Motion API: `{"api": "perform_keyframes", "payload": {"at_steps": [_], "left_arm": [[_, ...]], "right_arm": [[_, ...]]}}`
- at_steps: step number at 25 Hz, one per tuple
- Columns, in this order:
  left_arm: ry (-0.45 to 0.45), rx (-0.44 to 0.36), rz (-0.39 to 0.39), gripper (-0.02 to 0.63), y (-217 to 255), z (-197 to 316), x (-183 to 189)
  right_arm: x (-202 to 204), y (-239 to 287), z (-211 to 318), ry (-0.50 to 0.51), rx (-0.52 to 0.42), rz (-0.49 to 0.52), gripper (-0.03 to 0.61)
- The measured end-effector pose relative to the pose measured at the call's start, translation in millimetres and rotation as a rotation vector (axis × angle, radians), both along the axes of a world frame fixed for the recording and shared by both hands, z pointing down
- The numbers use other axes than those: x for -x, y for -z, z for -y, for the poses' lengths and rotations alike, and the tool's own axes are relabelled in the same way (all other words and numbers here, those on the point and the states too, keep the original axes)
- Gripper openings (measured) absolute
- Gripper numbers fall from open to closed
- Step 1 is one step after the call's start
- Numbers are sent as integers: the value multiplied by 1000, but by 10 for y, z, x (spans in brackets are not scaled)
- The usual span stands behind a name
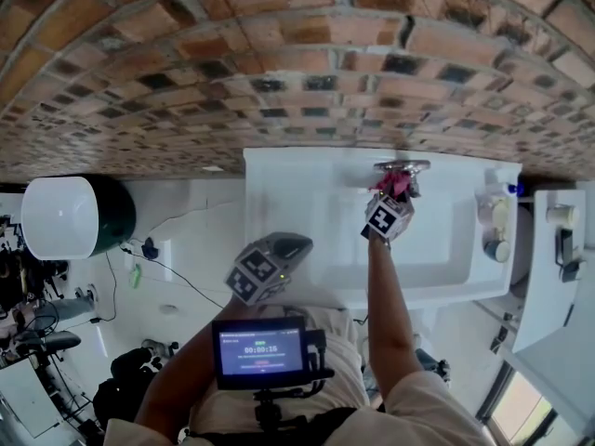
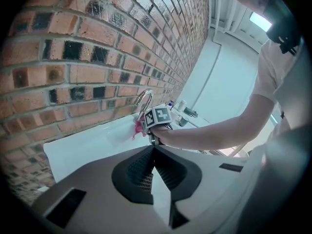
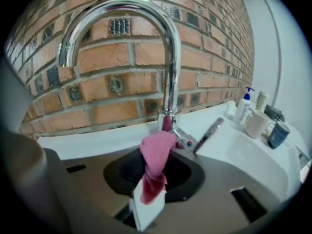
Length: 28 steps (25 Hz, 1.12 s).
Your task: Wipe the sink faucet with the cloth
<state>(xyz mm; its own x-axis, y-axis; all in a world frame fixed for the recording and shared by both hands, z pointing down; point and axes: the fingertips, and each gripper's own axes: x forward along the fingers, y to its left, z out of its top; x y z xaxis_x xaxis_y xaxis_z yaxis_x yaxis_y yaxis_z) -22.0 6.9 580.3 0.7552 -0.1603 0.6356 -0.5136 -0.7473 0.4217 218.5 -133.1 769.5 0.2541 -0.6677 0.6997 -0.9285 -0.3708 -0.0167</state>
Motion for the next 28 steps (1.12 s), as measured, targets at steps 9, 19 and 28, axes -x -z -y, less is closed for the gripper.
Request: {"api": "perform_keyframes", "payload": {"at_steps": [9,19,28], "left_arm": [[-12,-2,-18,-8,-1,28,-70],[-25,-1,-20,-8,1,-7,-139],[-29,2,-4,-7,-28,-40,-182]], "right_arm": [[-444,-280,-821,-111,51,72,98],[-1091,405,-422,155,-256,399,103],[-1132,178,419,300,-133,673,113]]}}
